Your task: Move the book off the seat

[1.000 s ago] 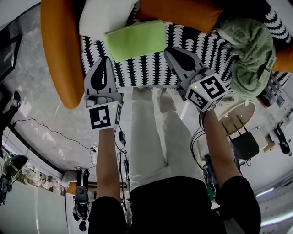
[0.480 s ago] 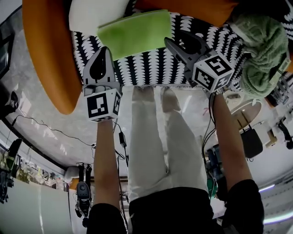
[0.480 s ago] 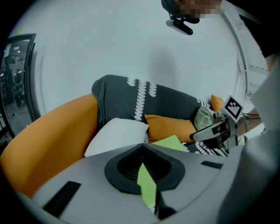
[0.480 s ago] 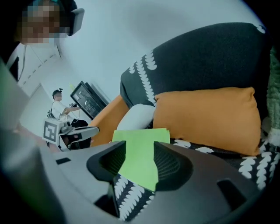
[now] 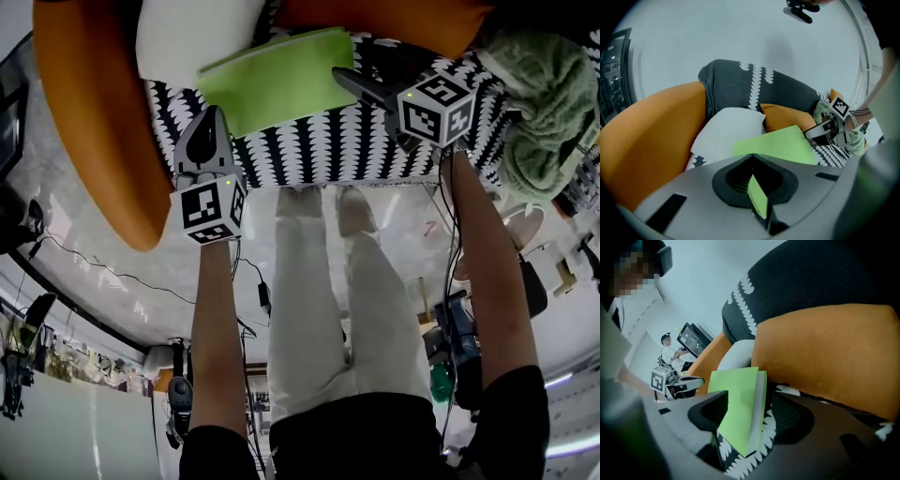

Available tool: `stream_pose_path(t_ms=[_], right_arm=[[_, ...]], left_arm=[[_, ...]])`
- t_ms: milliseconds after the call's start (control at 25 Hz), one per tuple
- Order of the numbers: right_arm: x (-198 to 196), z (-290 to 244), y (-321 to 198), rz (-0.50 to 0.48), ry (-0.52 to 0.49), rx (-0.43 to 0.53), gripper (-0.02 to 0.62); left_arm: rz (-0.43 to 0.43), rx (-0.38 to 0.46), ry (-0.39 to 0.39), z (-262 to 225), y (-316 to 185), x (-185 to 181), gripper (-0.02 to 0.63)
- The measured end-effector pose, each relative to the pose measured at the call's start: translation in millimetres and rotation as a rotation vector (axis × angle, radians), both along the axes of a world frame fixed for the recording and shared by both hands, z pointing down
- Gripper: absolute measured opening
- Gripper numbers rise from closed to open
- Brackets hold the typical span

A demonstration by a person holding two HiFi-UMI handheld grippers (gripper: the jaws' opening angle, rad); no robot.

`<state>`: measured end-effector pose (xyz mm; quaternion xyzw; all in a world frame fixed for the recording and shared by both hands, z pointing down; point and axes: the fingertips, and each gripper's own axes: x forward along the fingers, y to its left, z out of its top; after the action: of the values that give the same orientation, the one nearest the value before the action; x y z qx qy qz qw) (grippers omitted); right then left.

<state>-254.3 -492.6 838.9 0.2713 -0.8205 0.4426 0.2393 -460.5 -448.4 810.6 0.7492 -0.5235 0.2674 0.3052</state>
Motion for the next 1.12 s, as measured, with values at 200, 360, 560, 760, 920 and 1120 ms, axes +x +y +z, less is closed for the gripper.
stream_pose_path(t_ms=[200,360,560,760,920,1120], right_arm=[[-0.9,14.7,-2.5,-0.005,-0.021,-0.036,0.282],[-3.8,20.8,-0.8,-0.005,-0.029,-0.050,0.283],[-0.6,20.2,-0.3,0.009,-0.080,-0.074,0.284],[-5.6,19.6,-4.7,0.010,-0.107,-0.086,0.284],[11.9,21.8,4.7,0.041,-0.140,-0.104,0.284],[-41.4,13.6,13.0,-0.044,-0.178,-0.137,0.284]], left_arm=[[-0.006,-0.058,-0.026,24.3,1.7,-5.9,0.011],[0.016,-0.068,-0.022,29.1,-0.3,-6.4,0.010],[0.020,-0.094,0.033,36.3,-2.9,-2.6,0.010],[0.036,-0.103,0.045,40.9,-8.3,-5.5,0.009],[0.032,-0.106,0.055,42.0,-1.3,13.7,0.009],[0.019,-0.108,0.062,43.5,-9.5,-13.4,0.009]])
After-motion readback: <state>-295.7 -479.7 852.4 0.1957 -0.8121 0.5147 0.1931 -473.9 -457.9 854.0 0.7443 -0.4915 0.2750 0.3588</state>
